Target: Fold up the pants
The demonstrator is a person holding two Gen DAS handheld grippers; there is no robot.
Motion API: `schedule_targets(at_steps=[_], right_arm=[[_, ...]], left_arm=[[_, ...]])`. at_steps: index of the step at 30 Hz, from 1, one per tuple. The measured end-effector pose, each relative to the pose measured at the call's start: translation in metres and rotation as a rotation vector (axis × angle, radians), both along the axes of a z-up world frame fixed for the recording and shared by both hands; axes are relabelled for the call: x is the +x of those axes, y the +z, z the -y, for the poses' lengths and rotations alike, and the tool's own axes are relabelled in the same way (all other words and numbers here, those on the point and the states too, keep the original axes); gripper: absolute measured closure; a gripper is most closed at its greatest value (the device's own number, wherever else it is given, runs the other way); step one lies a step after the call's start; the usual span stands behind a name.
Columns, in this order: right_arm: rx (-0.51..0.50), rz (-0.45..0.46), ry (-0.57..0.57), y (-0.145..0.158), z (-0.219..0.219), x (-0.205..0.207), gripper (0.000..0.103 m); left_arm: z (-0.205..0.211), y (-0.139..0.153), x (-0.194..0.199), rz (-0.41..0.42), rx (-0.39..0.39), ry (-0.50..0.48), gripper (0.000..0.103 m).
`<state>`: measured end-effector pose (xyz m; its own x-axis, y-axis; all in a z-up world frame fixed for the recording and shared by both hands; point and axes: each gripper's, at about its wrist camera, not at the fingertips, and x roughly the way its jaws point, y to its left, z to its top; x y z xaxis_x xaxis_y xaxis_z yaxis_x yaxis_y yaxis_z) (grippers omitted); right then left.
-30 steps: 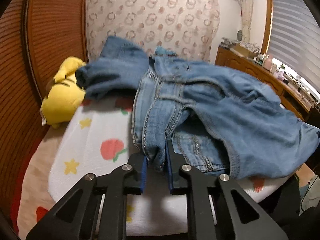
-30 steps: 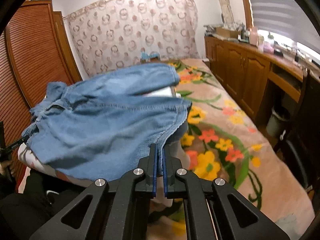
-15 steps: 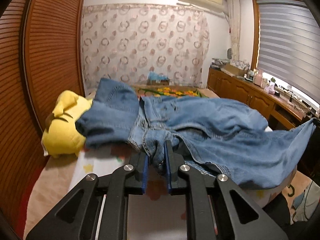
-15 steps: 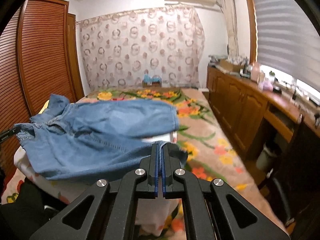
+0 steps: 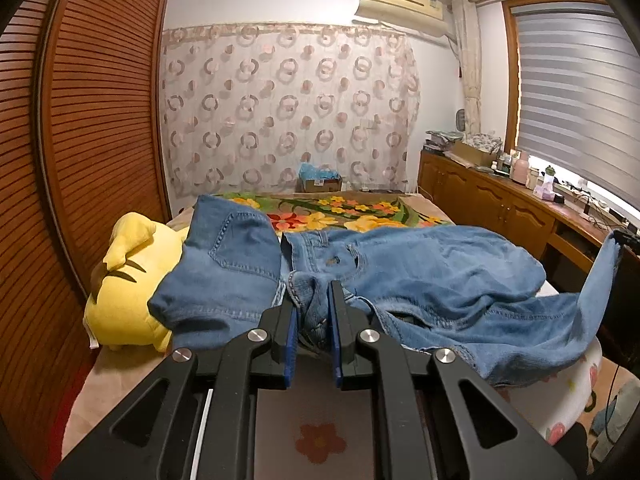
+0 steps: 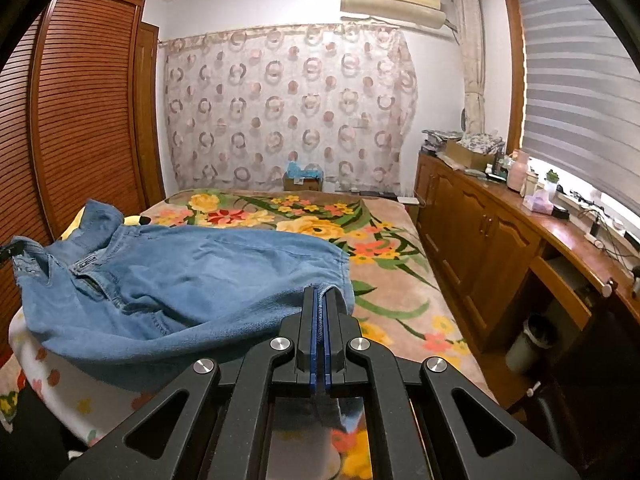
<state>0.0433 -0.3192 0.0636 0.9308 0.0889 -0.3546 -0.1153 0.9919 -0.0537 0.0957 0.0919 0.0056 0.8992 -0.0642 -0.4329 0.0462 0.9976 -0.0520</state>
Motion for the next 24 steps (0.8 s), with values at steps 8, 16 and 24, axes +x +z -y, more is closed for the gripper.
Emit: schedule_targets(at_steps=[8, 16, 24], right_arm=[[0.027, 0.04, -0.032, 0.021, 0.007, 0.025, 0.101], [0.013, 0.025, -0.048, 0.018, -0.006, 0.062, 0.101], [0.033, 0.026, -0.081, 0.023, -0.002, 0.097, 0.101]], left_arm=[[0.001, 0.025, 0.044, 0.018, -0.005, 0.012, 0.089], [0.003, 0.034, 0.101, 0.006, 0.015, 0.021, 0.089], [0.006, 0.033, 0.16, -0.029, 0.031, 0.012, 0.09]])
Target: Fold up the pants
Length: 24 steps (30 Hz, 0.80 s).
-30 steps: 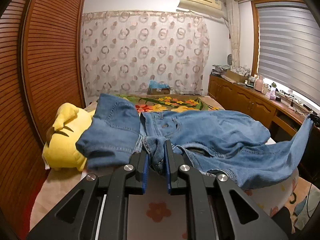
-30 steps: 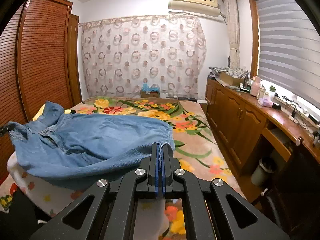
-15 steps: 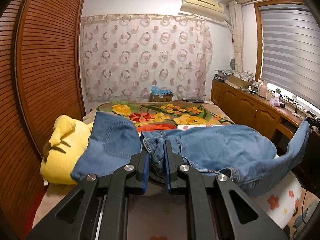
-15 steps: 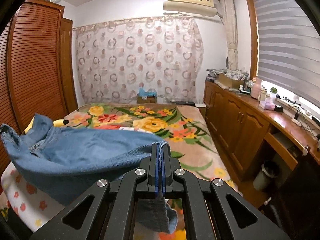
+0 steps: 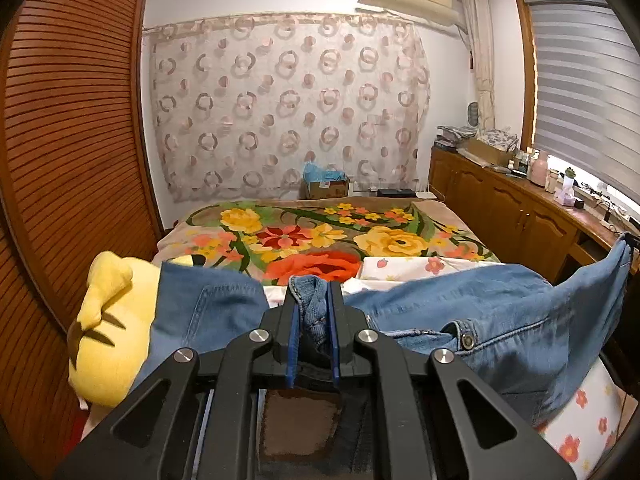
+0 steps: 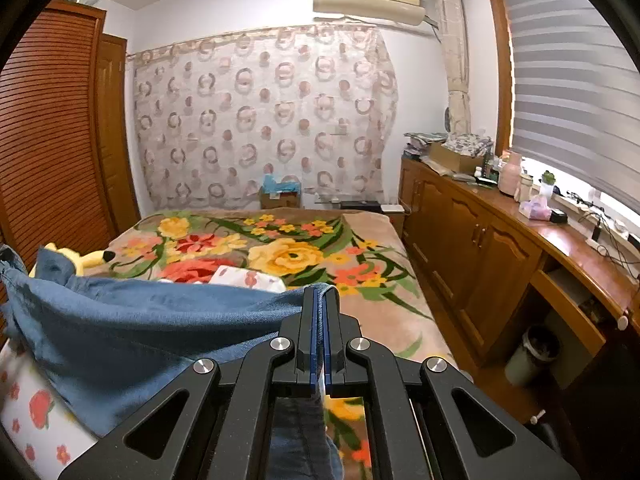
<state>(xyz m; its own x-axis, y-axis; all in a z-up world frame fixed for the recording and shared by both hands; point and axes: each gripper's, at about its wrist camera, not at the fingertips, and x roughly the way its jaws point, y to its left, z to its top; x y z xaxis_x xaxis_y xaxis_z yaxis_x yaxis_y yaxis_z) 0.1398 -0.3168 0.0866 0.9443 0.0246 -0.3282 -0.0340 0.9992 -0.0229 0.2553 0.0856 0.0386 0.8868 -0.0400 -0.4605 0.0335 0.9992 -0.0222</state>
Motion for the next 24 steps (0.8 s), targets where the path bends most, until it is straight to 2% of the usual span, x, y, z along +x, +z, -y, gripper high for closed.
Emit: schedule_targets(at_steps=[6, 16, 24], right_arm=[[-0.021, -0.01, -0.015, 0.001, -0.01, 0.027, 0.101], [-0.076, -0.07, -0.04, 0.002, -0.025, 0.087, 0.101], [-0.12, -0.165, -0.046, -0.011, -0.038, 0.126, 0.101]], left_arm=[[0.003, -0.002, 0.041, -0.008, 0.009, 0.008, 0.09], [0.003, -0.028, 0.101, -0.085, 0.004, 0.013, 0.089], [0.002, -0.046, 0.117, -0.151, 0.005, 0.014, 0.088]])
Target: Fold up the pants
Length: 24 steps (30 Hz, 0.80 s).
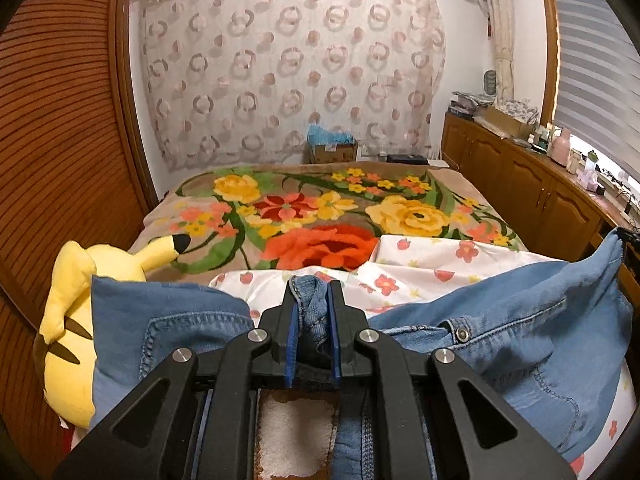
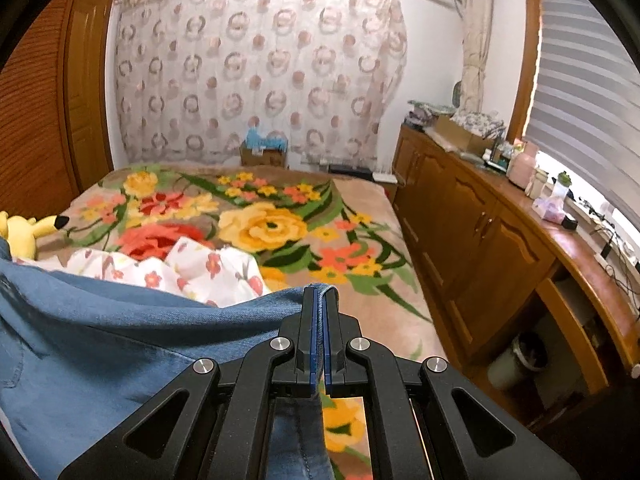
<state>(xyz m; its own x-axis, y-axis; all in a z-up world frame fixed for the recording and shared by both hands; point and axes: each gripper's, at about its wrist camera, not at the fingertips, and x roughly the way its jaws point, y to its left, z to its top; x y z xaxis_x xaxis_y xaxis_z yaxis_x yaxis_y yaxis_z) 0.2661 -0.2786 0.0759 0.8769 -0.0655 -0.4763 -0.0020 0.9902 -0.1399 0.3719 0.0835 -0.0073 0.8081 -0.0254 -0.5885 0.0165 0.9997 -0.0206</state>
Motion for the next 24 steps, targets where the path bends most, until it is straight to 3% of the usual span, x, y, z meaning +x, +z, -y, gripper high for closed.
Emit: schedule_targets(at_steps=[3, 6, 7, 12, 14, 15, 16, 18, 19, 20, 24], right_arm=[[0.003, -0.022, -0.006, 0.006, 0.002, 0.009, 0.101], [0.01, -0.038, -0.01, 0.013, 0.003, 0.013, 0.101], [0.015, -0.044, -0.01, 0.014, 0.004, 0.013, 0.101], [0.038, -0.053, 0.004, 0.018, 0.002, 0.011, 0.101], [0.041, -0.057, 0.002, 0.02, 0.002, 0.008, 0.092], [0.041, -0.058, -0.006, 0.021, 0.001, 0.007, 0.083], [0.045, -0.056, -0.01, 0.023, 0.001, 0.004, 0.077], [0.063, -0.047, -0.001, 0.025, 0.001, -0.004, 0.074], [0.067, -0.046, 0.001, 0.026, 0.001, -0.007, 0.071], [0.067, -0.045, 0.007, 0.029, 0.0, -0.014, 0.069], [0.085, -0.031, 0.046, 0.033, -0.004, -0.038, 0.06]], left_arm=[[0.001, -0.001, 0.001, -0.017, 0.005, -0.013, 0.086], [-0.002, -0.001, 0.001, -0.039, -0.012, -0.031, 0.07], [-0.002, 0.0, 0.0, -0.037, -0.013, -0.032, 0.058], [0.003, 0.002, -0.011, -0.031, 0.002, -0.06, 0.056], [0.007, 0.001, -0.019, -0.028, -0.006, -0.078, 0.056], [0.009, -0.001, -0.023, -0.026, -0.012, -0.087, 0.053], [0.011, -0.002, -0.028, -0.022, -0.022, -0.096, 0.043], [0.017, -0.005, -0.035, -0.023, -0.031, -0.115, 0.038], [0.018, -0.005, -0.038, -0.022, -0.037, -0.123, 0.022], [0.021, -0.006, -0.042, -0.015, -0.052, -0.138, 0.019], [0.037, -0.011, -0.055, -0.033, -0.082, -0.192, 0.018]])
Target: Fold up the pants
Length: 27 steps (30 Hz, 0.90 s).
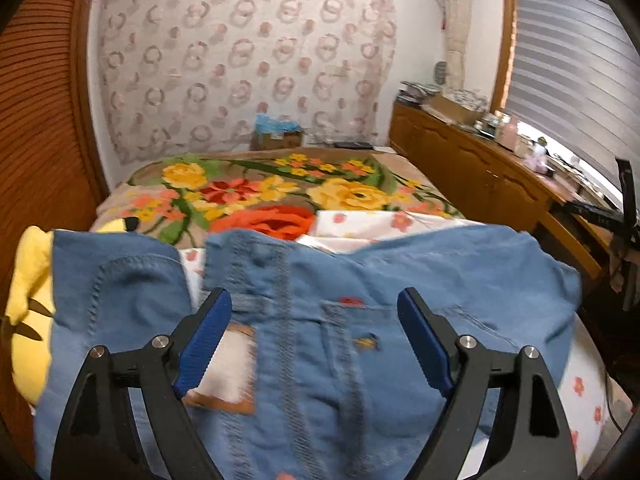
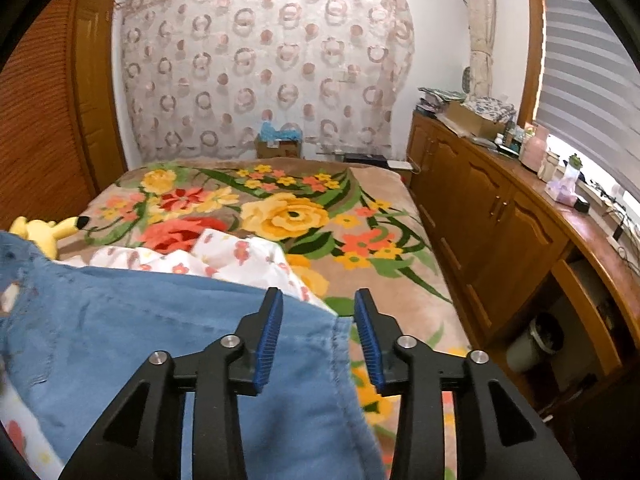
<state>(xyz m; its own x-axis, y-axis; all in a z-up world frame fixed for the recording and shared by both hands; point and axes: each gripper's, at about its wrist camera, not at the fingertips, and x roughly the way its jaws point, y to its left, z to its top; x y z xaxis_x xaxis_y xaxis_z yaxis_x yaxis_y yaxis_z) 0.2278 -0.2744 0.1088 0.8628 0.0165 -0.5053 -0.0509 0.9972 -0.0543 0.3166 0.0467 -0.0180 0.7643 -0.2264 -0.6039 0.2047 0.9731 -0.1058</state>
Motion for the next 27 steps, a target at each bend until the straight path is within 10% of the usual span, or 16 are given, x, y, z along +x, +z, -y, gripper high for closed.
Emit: schedule_targets(at_steps=[16, 27], right_arm=[[0.056, -0.066, 0.025, -0.017, 0.014, -0.092, 0.053], [0.071, -0.162, -0.04, -0.041, 0.048, -0.044, 0.053]], left_arm=[[0.06, -0.034, -0.04, -0.037, 0.007, -0.192, 0.018], [0.066, -0.06, -0.031, -0.091, 0.027, -0.234, 0.018]])
